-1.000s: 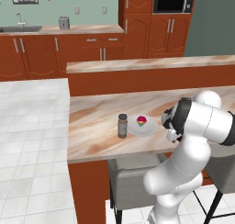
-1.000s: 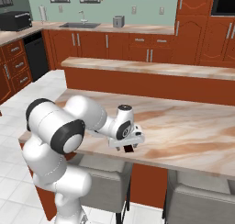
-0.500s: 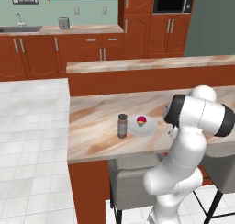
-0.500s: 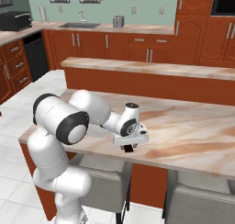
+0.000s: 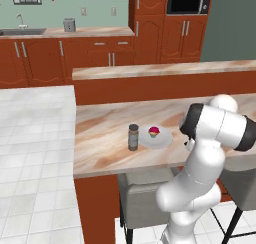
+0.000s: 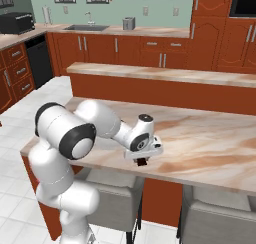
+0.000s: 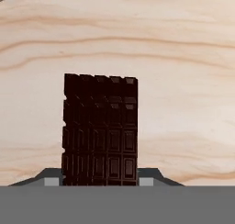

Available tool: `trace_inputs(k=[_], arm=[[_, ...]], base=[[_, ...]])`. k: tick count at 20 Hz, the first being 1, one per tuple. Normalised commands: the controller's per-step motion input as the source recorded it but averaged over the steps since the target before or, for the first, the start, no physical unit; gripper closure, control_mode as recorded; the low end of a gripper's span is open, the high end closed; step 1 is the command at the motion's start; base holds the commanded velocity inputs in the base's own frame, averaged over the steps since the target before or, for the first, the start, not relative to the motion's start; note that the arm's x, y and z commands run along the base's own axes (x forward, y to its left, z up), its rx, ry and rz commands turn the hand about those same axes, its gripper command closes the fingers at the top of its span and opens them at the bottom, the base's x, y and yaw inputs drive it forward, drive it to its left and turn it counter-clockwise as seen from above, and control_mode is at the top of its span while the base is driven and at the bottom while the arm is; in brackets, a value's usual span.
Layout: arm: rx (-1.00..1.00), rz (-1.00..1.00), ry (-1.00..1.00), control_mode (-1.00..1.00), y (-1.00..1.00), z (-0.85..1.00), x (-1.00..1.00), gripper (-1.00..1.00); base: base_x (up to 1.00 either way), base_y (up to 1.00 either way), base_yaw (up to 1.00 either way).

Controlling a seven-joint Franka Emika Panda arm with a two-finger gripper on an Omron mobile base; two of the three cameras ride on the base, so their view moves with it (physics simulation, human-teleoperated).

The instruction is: Take the cinnamon bottle from the cabinet and place it on the dining table, next to the plate with the cupcake. Then take the chocolate from the dining counter and place it on the cupcake plate.

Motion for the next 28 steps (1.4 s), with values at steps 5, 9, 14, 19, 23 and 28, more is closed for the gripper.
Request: trace_inputs(k=[5,9,14,19,23,28], arm=[[0.00,0.24,0.00,-1.00,0.67,0.63,0.02,1.00],[0.00,0.39,0.03,-1.00,0.89,0.75,0.14,1.00],[-0.03,0.41,0.03,-1.00,0.79,0.19,0.18,1.00],[-0.05,0.47,0.00,-1.00,0.36,0.00,0.27,1.00],[-0.10,0.38,0.00,-1.00,0.24,-0.01,0.08,1.00],[-0.13,0.13,-0.01,-1.00,0.24,-0.21,0.08,1.00]], base=[[0.00,0.00,0.00],[0.00,0.00,0.00],[0.00,0.00,0.00],[0.00,0.00,0.00],[0.00,0.00,0.00],[0.00,0.00,0.00]])
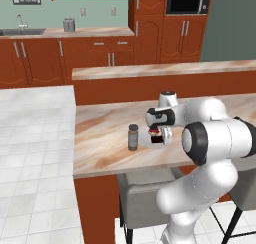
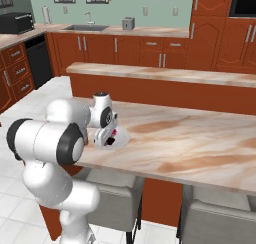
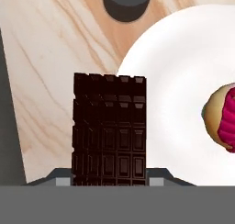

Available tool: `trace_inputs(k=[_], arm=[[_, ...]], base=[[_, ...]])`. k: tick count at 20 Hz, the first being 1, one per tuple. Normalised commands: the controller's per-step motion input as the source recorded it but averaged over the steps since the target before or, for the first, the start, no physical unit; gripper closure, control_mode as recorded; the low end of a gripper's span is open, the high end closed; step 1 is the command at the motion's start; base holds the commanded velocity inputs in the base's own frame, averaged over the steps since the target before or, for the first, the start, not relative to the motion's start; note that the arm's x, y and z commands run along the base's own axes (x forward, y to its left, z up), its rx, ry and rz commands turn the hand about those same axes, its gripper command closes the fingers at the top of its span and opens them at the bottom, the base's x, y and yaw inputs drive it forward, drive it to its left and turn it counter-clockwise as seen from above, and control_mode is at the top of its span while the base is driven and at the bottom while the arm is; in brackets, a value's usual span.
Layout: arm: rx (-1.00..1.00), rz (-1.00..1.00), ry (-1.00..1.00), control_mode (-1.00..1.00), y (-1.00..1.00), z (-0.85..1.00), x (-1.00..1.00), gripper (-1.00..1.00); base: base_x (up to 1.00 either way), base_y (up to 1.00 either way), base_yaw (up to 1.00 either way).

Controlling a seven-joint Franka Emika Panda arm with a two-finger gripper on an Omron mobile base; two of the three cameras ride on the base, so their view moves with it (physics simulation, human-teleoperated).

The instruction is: Take the cinnamon bottle from the cabinet and place it on the dining table, next to the plate with the cupcake. Then take the chocolate from the dining counter and place it on the cupcake plate.

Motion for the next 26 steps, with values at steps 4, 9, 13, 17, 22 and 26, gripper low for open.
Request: trace_inputs(k=[4,9,13,17,22,26], arm=[[-0.09,0.01,-0.01,-1.00,0.14,-0.20,0.07,1.00],[-0.04,0.00,-0.04,-1.00,0.02,-0.05,0.01,1.00],[0.00,0.00,-0.03,-1.00,0.00,0.00,0.04,1.00],[0.00,0.00,-0.01,-1.00,0.00,-0.02,0.06,1.00],[0.00,0.00,0.00,-1.00,0.00,-0.05,0.10,1.00],[0.00,0.00,0.00,-1.00,0.00,-0.02,0.08,1.00]], base=[[0.00,0.00,0.00],[0.00,0.00,0.00],[0.00,0.00,0.00],[0.00,0.00,0.00],[0.00,0.00,0.00],[0.00,0.00,0.00]])
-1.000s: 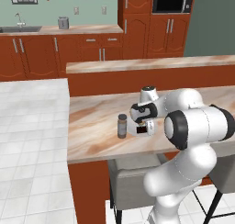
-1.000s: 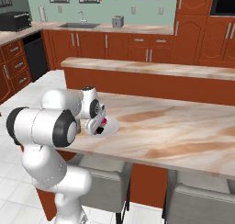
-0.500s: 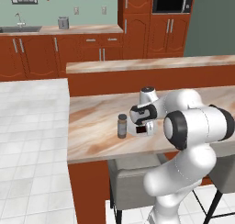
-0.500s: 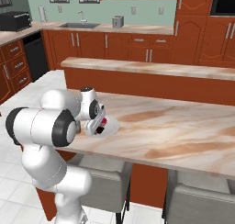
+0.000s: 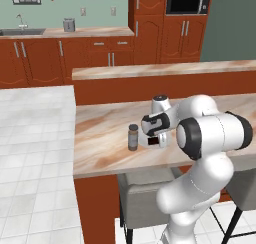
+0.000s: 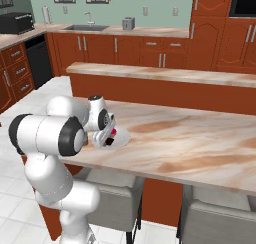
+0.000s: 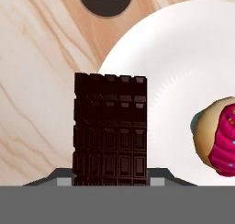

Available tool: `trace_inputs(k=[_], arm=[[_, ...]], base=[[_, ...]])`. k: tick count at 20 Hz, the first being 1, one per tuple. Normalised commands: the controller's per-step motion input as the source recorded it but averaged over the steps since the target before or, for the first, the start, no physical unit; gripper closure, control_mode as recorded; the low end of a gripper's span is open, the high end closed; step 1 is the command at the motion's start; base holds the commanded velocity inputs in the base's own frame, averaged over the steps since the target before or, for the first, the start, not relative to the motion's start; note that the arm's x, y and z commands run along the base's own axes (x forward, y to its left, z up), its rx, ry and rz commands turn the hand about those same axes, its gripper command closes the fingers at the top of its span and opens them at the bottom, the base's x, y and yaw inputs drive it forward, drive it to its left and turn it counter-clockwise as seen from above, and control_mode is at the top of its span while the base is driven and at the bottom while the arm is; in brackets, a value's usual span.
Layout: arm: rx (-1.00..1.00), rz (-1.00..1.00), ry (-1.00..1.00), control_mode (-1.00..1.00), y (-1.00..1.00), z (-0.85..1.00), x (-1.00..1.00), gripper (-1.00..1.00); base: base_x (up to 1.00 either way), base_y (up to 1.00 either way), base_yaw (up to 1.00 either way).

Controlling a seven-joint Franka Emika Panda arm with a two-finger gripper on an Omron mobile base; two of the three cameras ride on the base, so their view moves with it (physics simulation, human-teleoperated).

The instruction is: Take the cinnamon bottle from the cabinet and place it on the dining table, next to the plate with the cupcake. Then take the chocolate from the dining counter and place it on the cupcake plate.

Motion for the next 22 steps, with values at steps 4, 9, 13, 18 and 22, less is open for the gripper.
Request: trace_inputs(k=[4,9,13,18,22], arm=[[0.00,0.00,0.00,-1.00,0.00,0.00,0.00,-1.00],[0.00,0.00,0.00,-1.00,-0.02,0.04,0.00,-1.00],[0.00,0.00,0.00,-1.00,-0.01,0.42,-0.04,-1.00],[0.00,0.00,0.00,-1.00,-0.02,0.96,-0.24,-1.00],[0.00,0.00,0.00,-1.00,0.00,0.90,-0.61,-1.00]], base=[[0.00,0.00,0.00],[0.00,0.00,0.00],[0.00,0.00,0.00],[0.00,0.00,0.00],[0.00,0.00,0.00]])
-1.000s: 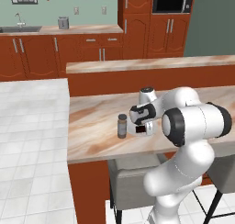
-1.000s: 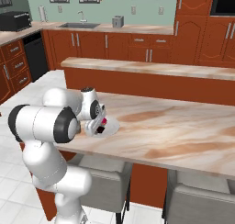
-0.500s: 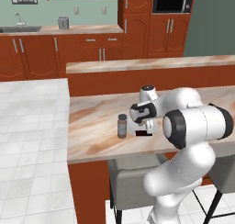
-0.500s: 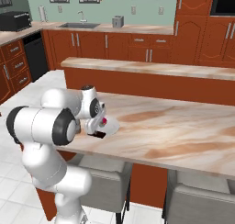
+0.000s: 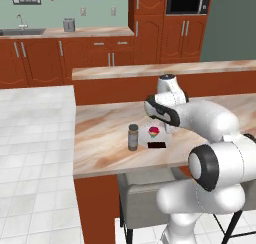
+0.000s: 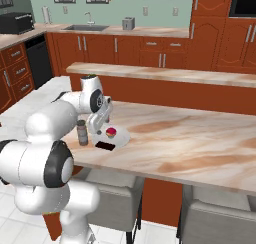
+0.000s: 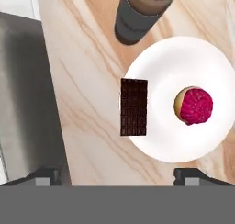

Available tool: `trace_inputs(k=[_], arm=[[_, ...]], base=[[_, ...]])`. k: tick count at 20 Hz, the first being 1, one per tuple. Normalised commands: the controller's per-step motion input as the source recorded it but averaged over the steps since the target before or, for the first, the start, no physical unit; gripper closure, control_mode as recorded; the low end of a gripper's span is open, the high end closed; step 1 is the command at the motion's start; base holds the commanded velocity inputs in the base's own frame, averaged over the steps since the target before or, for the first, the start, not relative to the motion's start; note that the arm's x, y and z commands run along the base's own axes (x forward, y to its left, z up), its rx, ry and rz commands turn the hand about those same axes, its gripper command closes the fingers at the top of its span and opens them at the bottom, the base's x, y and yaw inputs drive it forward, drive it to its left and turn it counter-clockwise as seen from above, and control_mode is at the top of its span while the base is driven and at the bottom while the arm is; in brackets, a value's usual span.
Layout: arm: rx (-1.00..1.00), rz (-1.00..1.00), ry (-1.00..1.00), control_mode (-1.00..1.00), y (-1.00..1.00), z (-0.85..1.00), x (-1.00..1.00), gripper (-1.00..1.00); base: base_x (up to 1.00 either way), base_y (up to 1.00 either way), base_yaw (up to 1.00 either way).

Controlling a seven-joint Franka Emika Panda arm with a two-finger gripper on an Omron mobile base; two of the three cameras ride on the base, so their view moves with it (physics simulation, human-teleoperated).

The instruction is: Take the cinnamon bottle from the cabinet and place it on the dining table, next to the plate with the cupcake. Then take the chocolate from the dining counter and place it on the cupcake plate.

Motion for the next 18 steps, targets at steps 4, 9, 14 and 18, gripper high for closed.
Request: trace_inputs(k=[4,9,14,18], arm=[[0.00,0.00,0.00,-1.00,0.00,0.81,-0.95,-1.00],[0.00,0.02,0.00,-1.00,0.11,0.69,-1.00,-1.00],[-0.04,0.05,0.00,-1.00,0.36,0.56,-1.00,-1.00],[-0.06,0.08,0.00,-1.00,0.36,0.24,-1.00,-1.00]], base=[[0.00,0.00,0.00],[0.00,0.00,0.00],[0.00,0.00,0.00],[0.00,0.00,0.00]])
